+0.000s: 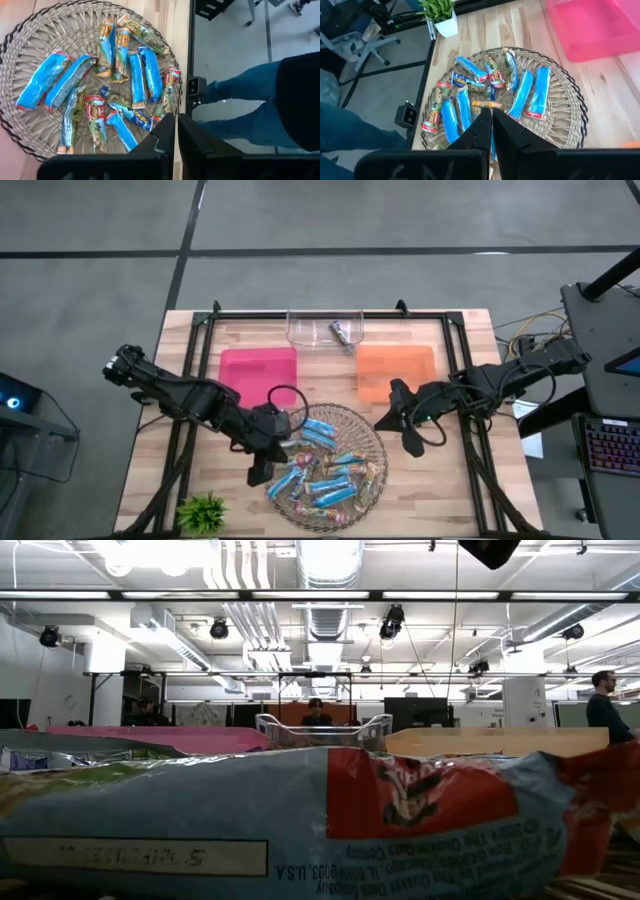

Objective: Pick and place Granola Bars by type
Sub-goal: Put the red granola bar into the pink bin

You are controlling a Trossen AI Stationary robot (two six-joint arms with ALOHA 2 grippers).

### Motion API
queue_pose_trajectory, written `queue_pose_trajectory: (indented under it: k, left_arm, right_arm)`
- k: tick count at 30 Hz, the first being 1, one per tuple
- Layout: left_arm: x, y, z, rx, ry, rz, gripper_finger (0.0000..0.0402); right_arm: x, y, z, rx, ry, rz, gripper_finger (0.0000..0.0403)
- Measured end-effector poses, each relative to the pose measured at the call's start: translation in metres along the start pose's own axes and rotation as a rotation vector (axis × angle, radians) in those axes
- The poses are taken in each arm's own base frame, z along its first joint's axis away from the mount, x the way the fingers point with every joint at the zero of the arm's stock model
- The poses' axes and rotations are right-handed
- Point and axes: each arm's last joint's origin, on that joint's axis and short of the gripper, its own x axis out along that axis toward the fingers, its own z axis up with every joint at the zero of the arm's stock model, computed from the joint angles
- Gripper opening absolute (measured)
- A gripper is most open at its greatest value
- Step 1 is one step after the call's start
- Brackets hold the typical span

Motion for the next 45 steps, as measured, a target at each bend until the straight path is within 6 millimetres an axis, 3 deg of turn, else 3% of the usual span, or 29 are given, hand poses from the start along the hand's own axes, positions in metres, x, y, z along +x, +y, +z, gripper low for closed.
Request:
queue_pose_trajectory:
  k: [17, 28, 45]
  left_arm:
    - [-0.010, -0.006, 0.006, -0.084, 0.003, 0.114, 0.0000]
    - [0.026, 0.000, -0.004, -0.098, 0.175, 0.262, 0.0000]
    - [0.112, 0.011, -0.017, -0.020, 0.414, 0.445, 0.0000]
  right_arm:
    - [0.000, 0.000, -0.001, -0.017, 0.012, 0.010, 0.0008]
    - [0.000, 0.000, -0.001, -0.019, 0.014, 0.010, 0.0008]
    - [0.000, 0.000, -0.001, -0.018, 0.012, 0.005, 0.0009]
